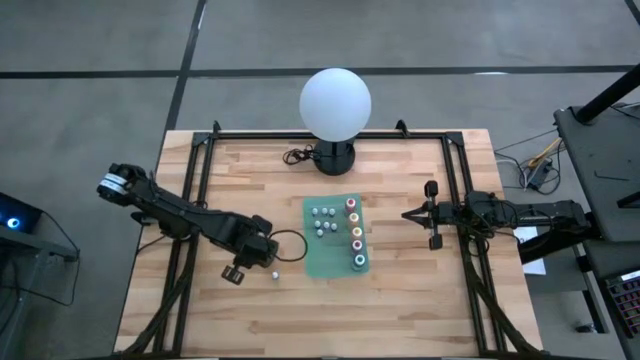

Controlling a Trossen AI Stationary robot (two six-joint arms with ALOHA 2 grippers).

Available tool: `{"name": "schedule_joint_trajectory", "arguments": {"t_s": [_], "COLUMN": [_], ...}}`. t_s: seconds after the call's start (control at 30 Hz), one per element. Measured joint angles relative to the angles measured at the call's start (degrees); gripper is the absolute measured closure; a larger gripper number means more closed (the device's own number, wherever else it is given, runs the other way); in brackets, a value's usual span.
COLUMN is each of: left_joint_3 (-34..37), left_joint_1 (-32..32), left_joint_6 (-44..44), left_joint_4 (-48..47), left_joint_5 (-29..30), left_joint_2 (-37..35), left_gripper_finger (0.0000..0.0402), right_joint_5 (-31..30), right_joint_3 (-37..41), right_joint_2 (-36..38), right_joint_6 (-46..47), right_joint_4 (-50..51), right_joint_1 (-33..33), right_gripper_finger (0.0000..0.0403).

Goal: Pick & Place food coloring
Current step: Put the left small blue food coloring bottle into the green bin

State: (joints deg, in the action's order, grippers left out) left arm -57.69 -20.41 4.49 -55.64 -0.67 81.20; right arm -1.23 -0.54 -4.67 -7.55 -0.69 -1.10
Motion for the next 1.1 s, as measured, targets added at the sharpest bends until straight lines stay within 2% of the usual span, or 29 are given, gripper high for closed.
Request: {"name": "schedule_joint_trajectory", "arguments": {"t_s": [0.53,1.1], "left_joint_3": [-17.6,-36.9], "left_joint_1": [5.3,11.0], "left_joint_6": [8.0,12.3], "left_joint_4": [-1.2,-1.1], "left_joint_5": [0.1,0.1], "left_joint_2": [11.6,27.6], "left_gripper_finger": [0.0360,0.0360], "right_joint_5": [0.0,0.0], "right_joint_3": [0.0,0.0], "right_joint_2": [0.0,0.0], "right_joint_6": [-0.1,-0.1], "right_joint_4": [0.0,0.0], "right_joint_1": [0.0,0.0], "right_gripper_finger": [0.0394,0.0394]}}
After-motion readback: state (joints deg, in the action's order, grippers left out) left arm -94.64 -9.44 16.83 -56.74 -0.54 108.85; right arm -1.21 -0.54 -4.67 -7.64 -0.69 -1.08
